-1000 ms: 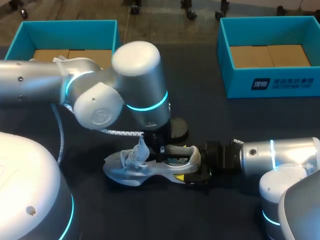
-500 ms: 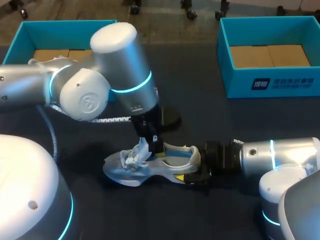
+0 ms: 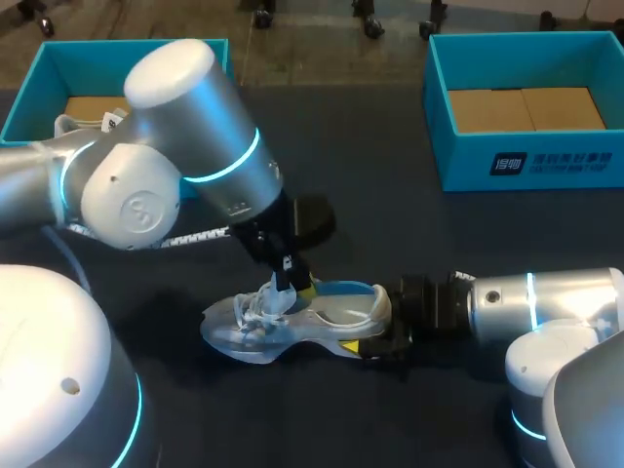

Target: Take the shoe out of the shoebox, open the shoe tongue, remove and reinsert the insole, then place the shoe into the shoebox

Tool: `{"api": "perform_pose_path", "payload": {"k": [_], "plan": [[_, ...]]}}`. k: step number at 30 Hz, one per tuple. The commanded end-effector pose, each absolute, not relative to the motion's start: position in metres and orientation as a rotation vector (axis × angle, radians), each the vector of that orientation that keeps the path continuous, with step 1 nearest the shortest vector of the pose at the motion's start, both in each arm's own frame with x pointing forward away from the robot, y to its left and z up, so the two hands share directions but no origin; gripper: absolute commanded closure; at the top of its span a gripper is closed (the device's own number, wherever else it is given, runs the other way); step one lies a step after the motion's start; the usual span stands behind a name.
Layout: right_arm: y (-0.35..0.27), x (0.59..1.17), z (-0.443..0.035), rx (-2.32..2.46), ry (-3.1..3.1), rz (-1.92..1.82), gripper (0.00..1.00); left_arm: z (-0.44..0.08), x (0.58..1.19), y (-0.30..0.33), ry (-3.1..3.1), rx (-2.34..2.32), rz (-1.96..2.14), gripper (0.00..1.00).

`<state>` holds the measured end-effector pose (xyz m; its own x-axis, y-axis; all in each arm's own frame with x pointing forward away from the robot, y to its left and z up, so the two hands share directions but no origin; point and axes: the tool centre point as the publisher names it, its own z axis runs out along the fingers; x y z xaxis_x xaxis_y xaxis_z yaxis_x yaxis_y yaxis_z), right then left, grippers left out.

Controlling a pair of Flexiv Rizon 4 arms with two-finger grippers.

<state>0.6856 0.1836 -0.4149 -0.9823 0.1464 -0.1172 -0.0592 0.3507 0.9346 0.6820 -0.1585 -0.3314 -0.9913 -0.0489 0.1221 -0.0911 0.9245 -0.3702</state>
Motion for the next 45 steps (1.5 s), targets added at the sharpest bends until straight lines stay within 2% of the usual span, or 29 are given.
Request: {"api": "perform_pose_path", "payload": {"k": [1,21,22,23,24,27,36,45], "plan": [[0.186,0.685,-0.417,0.079,2.43,1.688,1.0,-0.329,0.674,-0.162,-2.993,0.113,0.61,1.0],[0.186,0.685,-0.417,0.079,2.43,1.688,1.0,-0.335,0.675,-0.219,-3.148,0.228,0.628,1.0],[0.186,0.685,-0.417,0.079,2.43,1.688,1.0,-0.333,0.675,-0.219,-3.148,0.23,0.628,0.85],[0.186,0.685,-0.417,0.079,2.43,1.688,1.0,-0.331,0.675,-0.218,-3.151,0.228,0.63,0.64],[0.186,0.685,-0.417,0.079,2.43,1.688,1.0,-0.328,0.674,-0.217,-3.154,0.223,0.637,0.55],[0.186,0.685,-0.417,0.079,2.43,1.688,1.0,-0.321,0.669,-0.212,-3.165,0.21,0.668,0.42],[0.186,0.685,-0.417,0.079,2.43,1.688,1.0,-0.301,0.657,-0.209,-3.236,0.203,0.738,0.51],[0.186,0.685,-0.417,0.079,2.43,1.688,1.0,-0.301,0.652,-0.208,-3.284,0.244,0.77,0.52]]}}
